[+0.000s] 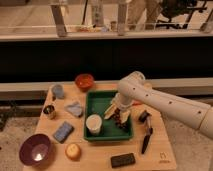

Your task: Place grapes in paper cup

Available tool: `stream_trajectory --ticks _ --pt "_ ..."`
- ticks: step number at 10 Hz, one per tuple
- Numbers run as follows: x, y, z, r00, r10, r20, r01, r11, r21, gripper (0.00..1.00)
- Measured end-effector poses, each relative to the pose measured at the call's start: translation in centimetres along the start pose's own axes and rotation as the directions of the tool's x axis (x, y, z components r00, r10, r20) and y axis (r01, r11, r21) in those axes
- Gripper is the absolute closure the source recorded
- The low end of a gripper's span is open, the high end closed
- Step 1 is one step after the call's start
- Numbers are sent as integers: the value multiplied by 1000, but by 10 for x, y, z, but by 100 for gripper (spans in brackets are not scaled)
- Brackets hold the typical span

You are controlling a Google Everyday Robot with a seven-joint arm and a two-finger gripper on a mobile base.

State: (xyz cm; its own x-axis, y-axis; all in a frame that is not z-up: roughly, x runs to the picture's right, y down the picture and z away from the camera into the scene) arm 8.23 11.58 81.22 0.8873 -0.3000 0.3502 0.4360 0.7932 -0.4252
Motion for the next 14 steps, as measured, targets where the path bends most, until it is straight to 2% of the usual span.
stream_trajectory --ticks 1,6,8,11,14 --pt "4 -1 4 1000 22 -23 -22 1000 7 20" --pt "22 0 17 993 82 -83 -80 996 29 20" --pt "29 1 21 990 100 -95 -98 995 31 20" --pt "37 1 29 988 128 -84 -127 992 22 20" --pt "40 0 43 986 163 -37 -163 987 -3 20"
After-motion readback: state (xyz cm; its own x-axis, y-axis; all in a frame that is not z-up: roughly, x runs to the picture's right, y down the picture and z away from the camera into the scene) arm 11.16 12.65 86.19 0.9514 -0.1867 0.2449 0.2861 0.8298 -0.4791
